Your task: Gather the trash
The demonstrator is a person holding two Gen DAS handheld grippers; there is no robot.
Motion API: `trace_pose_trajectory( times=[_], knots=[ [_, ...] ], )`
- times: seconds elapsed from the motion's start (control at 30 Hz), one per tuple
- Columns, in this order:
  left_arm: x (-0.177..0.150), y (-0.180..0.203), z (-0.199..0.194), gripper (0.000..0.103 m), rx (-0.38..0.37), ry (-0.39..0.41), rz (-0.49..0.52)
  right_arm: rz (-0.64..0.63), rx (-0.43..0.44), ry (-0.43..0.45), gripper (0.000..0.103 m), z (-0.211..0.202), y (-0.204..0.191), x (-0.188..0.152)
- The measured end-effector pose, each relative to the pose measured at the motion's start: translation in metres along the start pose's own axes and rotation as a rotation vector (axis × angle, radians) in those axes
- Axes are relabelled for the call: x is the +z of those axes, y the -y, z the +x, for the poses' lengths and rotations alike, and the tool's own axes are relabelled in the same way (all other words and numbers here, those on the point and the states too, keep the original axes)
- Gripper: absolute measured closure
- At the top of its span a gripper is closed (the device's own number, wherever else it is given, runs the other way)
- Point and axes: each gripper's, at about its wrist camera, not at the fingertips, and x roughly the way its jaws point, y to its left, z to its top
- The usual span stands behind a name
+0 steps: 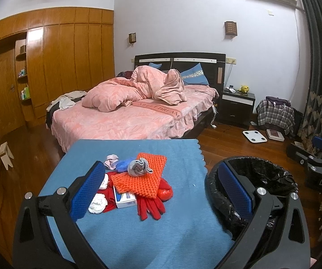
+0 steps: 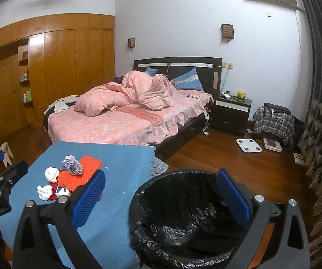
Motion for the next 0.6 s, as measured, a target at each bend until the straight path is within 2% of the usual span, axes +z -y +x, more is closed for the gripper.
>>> trace_pose_trajectory(
  times=[0.17, 0.47, 0.6],
  knots=[
    [-0.005, -0.011, 0.009, 0.005, 0.02, 0.002, -0.011, -0.002, 0.027, 0.006, 0.006, 0.008, -0.009, 0.003],
    [-0.021, -0.07, 0.034, 0.005, 0.159, 0.003, -0.052, -0.059, 0.106, 0.035, 0.006, 0.053, -0.055, -0.003],
    [-0.037, -0.099, 0.05, 0.005, 0.219, -0.028, -0.066, -0.04, 0.155, -0.007, 0.006, 0.085, -0.075, -0.015]
  ],
)
